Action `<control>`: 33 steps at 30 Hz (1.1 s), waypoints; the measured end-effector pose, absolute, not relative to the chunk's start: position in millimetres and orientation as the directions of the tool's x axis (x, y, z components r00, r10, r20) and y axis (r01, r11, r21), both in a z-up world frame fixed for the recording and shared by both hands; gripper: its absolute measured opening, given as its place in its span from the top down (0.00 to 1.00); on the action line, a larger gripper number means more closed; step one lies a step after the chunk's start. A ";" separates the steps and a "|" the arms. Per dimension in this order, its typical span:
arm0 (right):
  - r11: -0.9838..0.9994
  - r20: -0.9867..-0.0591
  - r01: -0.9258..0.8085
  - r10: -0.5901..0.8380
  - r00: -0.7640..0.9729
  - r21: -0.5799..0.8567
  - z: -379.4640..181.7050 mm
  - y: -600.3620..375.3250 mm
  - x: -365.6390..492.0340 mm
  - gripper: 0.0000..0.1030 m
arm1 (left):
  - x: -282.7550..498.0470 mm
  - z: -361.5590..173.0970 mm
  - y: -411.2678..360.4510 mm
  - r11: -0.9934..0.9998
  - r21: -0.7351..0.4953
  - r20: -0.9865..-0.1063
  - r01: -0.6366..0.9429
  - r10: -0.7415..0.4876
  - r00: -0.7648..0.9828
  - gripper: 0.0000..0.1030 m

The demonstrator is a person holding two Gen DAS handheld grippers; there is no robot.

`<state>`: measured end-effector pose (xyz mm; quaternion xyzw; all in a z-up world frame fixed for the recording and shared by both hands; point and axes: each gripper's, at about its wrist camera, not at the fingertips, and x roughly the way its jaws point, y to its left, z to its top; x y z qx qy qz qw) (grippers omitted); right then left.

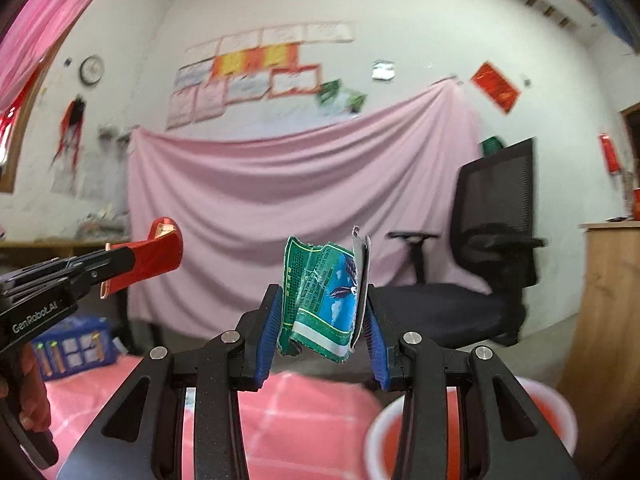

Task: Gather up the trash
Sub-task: 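Carry the red wrapper and green packet over the bucket and open both tools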

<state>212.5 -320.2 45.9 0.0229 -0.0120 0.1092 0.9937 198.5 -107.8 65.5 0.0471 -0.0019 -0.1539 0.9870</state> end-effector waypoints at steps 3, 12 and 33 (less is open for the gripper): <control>0.987 0.041 -0.155 0.153 0.987 0.052 48.1 -345.7 207.8 0.64 | 195.4 70.3 -134.2 0.925 0.105 -0.004 0.366 -0.367 0.930 0.95; 0.990 -0.082 -0.016 0.027 0.996 0.137 28.5 -406.9 221.0 0.63 | 224.0 65.7 -223.6 0.835 0.105 -0.133 0.540 -0.526 0.840 0.95; 0.960 -0.331 0.086 0.007 0.944 0.266 -8.7 -458.9 250.6 0.55 | 310.9 38.2 -277.6 0.765 -0.104 -0.455 0.635 -0.604 0.654 0.80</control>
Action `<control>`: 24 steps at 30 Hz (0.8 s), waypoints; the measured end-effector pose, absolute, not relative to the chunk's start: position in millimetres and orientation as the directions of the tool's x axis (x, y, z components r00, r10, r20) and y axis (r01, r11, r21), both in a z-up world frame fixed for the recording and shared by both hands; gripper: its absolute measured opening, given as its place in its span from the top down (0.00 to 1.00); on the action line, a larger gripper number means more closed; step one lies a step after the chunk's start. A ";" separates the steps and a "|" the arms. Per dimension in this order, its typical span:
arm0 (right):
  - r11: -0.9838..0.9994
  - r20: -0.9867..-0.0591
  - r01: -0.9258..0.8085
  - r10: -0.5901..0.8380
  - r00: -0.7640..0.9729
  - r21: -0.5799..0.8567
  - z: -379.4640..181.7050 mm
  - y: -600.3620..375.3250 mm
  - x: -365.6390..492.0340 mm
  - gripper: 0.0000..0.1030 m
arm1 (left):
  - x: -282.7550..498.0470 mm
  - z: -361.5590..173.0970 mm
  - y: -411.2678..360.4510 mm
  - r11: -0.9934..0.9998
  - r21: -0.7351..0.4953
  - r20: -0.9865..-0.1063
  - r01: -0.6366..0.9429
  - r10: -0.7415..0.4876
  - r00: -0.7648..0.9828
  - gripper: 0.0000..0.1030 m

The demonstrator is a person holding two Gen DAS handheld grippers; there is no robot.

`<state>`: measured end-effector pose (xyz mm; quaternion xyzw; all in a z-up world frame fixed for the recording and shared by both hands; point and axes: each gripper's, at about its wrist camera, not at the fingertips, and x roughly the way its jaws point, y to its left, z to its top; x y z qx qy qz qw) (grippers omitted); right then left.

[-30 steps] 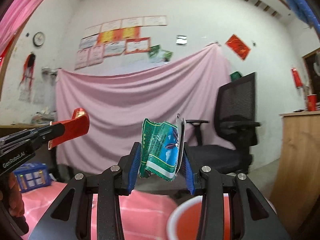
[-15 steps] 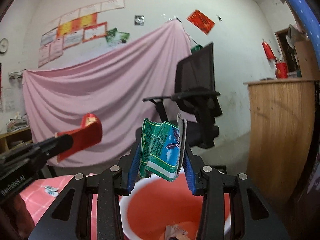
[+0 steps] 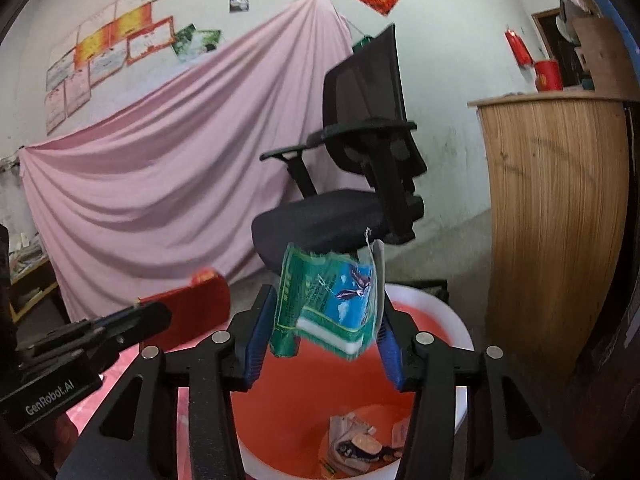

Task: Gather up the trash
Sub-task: 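Carry the red wrapper and green packet over the bucket and open both tools, then move both tools back over the table toward the two white sachets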

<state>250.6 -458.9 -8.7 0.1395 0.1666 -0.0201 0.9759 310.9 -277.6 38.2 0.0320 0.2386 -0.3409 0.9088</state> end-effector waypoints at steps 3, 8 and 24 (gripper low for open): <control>0.957 -0.344 0.095 0.005 0.939 0.273 -11.1 -460.8 250.7 0.53 | 312.8 32.1 -273.3 0.770 -0.123 -0.469 0.625 -0.601 0.648 0.70; 0.956 -0.356 0.100 0.006 0.934 0.277 -12.4 -463.2 253.6 0.51 | 316.7 28.3 -268.8 0.771 -0.145 -0.487 0.620 -0.601 0.634 0.70; 0.955 -0.324 0.102 -0.007 0.946 0.279 -5.5 -460.8 249.1 0.38 | 310.8 34.4 -245.7 0.807 -0.162 -0.446 0.567 -0.573 0.688 0.61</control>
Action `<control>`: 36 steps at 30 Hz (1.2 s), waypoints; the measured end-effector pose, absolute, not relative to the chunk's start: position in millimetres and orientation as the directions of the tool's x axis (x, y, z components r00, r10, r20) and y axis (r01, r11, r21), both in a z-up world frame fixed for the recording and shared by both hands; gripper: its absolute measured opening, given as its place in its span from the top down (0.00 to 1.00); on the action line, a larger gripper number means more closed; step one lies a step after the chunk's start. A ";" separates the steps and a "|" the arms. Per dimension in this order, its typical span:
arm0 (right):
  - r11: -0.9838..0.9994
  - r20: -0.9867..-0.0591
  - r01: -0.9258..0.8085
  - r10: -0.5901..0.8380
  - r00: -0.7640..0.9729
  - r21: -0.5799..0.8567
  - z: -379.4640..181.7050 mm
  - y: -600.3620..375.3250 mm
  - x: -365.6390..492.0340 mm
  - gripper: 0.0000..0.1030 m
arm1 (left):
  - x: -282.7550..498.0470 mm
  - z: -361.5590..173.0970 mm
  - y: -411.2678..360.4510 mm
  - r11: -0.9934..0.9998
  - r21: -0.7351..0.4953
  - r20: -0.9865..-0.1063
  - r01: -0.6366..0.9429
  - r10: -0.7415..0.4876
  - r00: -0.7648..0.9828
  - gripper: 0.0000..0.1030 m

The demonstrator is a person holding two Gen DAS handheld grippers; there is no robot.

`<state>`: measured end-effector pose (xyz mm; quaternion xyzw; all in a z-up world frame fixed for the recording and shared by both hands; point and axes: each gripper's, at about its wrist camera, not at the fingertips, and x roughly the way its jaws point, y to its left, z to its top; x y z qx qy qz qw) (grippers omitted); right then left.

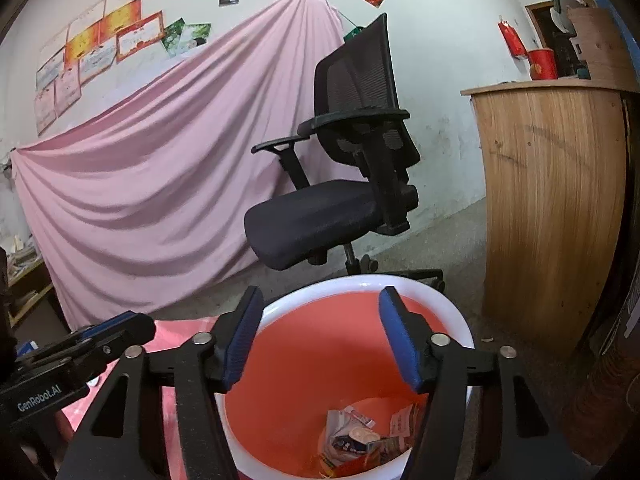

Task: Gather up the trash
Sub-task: 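Move both tools back over the table toward the two white sachets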

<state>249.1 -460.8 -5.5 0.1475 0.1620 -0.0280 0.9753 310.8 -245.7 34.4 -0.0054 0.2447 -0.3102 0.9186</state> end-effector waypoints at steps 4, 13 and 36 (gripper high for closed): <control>0.957 -0.285 0.090 -0.008 0.959 0.276 1.5 -455.0 245.3 0.31 | 305.3 42.4 -230.7 0.832 -0.154 -0.419 0.532 -0.543 0.728 0.54; 0.957 -0.140 0.038 0.003 0.990 0.289 21.3 -429.5 233.5 0.00 | 286.0 61.7 -174.7 0.920 -0.122 -0.316 0.372 -0.391 0.864 0.04; 0.949 0.010 -0.314 0.314 0.949 0.018 32.2 -270.9 239.3 0.00 | 226.1 42.8 -4.9 0.996 -0.092 -0.184 0.017 -0.034 0.982 0.02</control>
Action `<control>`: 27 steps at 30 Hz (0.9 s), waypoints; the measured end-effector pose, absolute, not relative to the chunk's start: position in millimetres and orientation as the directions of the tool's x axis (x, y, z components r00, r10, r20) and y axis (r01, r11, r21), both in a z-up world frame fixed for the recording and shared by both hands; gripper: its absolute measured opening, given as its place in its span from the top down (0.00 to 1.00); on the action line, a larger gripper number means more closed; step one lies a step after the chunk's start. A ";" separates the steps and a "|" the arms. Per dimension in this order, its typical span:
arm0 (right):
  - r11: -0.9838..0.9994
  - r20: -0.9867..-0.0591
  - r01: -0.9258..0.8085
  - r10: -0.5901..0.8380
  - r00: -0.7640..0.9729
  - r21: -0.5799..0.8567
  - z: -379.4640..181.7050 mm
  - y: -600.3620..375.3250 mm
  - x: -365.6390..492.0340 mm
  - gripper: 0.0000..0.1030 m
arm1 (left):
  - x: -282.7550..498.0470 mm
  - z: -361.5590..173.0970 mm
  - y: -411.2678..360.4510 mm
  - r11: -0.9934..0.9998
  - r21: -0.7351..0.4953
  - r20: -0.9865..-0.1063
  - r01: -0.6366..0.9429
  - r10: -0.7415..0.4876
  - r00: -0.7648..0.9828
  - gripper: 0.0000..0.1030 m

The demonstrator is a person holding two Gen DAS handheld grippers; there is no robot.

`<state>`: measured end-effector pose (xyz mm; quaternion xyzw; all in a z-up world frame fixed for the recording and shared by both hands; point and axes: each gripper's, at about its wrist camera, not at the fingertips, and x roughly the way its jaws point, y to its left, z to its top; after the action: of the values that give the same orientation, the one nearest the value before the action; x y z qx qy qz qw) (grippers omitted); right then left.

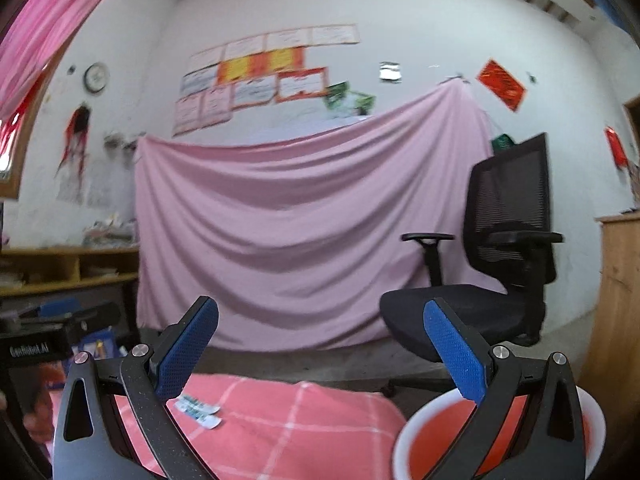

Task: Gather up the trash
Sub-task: 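Move both tools back over the table toward the two white sachets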

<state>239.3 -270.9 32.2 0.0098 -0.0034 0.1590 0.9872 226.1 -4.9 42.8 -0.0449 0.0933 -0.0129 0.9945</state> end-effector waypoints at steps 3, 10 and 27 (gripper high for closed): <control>0.941 -0.032 -0.338 0.338 0.941 -0.017 26.1 -252.7 247.5 0.00 | 226.1 34.8 12.6 0.996 -0.087 -0.199 -0.010 -0.008 0.980 0.02; 0.911 -0.207 -0.408 0.389 0.897 -0.058 8.8 -223.1 275.7 0.00 | 249.6 14.0 38.9 0.995 -0.094 -0.337 -0.033 -0.001 0.941 0.02; 0.768 -0.723 -0.640 0.444 0.529 0.004 -55.3 -154.4 356.1 0.36 | 293.3 -32.5 67.3 0.981 -0.147 -0.647 -0.126 0.001 0.763 0.03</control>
<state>356.1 -154.4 -55.3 -0.1323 0.3704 0.3135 0.8643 293.3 67.3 -32.5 -0.0913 0.3426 0.0340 0.9344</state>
